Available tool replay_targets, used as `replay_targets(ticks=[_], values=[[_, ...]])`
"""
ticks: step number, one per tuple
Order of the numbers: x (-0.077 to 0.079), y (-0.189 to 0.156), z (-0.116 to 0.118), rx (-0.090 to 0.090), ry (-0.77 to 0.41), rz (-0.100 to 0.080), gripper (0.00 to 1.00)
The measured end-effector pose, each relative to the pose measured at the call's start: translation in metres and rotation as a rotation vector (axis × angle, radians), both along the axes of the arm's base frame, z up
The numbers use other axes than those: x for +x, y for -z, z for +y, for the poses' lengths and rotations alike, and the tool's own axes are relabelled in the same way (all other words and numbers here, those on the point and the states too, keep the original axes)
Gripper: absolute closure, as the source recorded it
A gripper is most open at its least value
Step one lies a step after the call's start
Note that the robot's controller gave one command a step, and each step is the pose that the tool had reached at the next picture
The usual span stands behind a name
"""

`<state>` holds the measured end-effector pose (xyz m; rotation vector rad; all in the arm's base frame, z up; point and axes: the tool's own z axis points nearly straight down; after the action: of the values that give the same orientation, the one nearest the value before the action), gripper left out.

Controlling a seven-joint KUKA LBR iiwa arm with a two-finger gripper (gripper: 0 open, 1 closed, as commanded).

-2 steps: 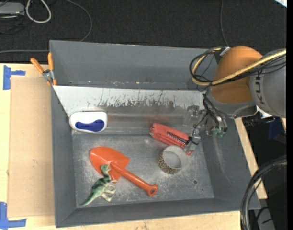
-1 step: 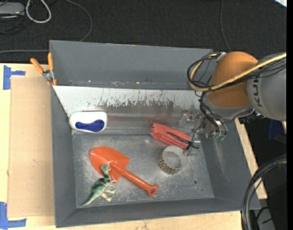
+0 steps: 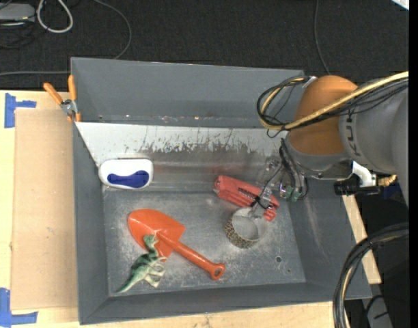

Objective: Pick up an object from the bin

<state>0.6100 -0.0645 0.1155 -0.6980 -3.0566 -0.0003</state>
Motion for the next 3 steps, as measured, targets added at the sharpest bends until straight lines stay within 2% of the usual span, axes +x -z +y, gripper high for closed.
replay_targets(ticks=[1,2,3], values=[[0.0048,0.0442,-0.0124,-0.001,-0.284,-0.010,0.00],[-0.0019,0.0455,-0.0082,-0.001,0.090,0.000,1.00],[-0.0018,0.0455,-0.0081,-0.001,0.090,0.000,1.00]])
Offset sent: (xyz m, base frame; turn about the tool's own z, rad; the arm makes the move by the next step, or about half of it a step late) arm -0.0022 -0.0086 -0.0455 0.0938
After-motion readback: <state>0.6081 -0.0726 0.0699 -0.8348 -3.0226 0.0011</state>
